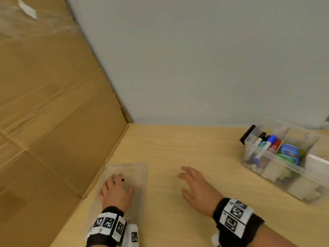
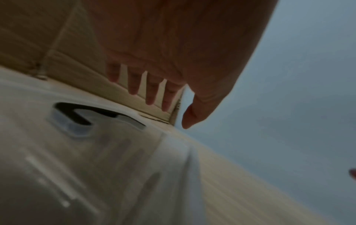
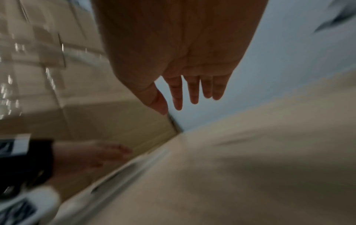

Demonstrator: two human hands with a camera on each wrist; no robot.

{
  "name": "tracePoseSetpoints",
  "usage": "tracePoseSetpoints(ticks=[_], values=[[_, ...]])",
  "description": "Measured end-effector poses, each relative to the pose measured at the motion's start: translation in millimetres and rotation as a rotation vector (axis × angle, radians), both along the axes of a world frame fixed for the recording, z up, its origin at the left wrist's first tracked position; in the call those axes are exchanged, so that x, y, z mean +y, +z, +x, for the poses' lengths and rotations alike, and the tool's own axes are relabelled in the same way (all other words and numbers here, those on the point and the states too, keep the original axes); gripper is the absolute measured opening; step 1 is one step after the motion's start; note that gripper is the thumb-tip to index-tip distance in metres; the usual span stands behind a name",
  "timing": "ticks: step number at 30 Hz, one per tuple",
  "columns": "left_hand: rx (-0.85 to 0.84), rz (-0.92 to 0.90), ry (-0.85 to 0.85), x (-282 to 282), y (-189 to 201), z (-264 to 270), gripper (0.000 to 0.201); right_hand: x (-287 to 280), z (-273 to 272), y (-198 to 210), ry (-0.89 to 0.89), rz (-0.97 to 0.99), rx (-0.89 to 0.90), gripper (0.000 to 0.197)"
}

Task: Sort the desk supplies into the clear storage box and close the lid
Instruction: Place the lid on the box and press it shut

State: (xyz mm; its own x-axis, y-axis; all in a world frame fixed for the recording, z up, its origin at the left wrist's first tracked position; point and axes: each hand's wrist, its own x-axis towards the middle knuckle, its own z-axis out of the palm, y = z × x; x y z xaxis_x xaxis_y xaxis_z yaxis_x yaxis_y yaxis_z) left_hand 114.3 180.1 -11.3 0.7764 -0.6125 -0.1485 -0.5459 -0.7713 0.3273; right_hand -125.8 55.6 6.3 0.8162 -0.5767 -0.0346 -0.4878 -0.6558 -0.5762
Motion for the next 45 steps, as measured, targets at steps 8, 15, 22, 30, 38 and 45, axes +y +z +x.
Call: tracePoseSetpoints(ticks=[8, 15, 22, 30, 38, 45], values=[[0.119, 0.088, 0.102, 7.3, -11.6, 37.3, 0.087, 25.0, 102.7, -25.8, 0.168, 0.041, 0.276, 0.059], [0.188, 0.023, 0.182, 1.0, -3.3, 51.8, 0.085, 27.8, 114.1, -35.9, 0.131, 0.106, 0.221, 0.065], [0.348, -0.529, 0.148, -11.4, 23.3, 41.2, 0.063, 1.9, 104.7, -26.7, -0.082, 0.168, -0.008, 0.070], [0.317, -0.772, -0.313, -34.2, 71.5, -15.5, 0.054, -28.1, 64.2, 45.3, -0.192, -0.303, -0.194, 0.078], [0.060, -0.856, -0.727, -76.2, 103.8, -103.8, 0.047, -53.7, -32.7, 87.1, -0.440, -0.410, -0.415, 0.040], [0.162, -0.849, -0.495, -121.9, 94.1, -162.4, 0.080, -84.3, -151.5, 89.1, -0.823, -0.184, -0.877, 0.016]])
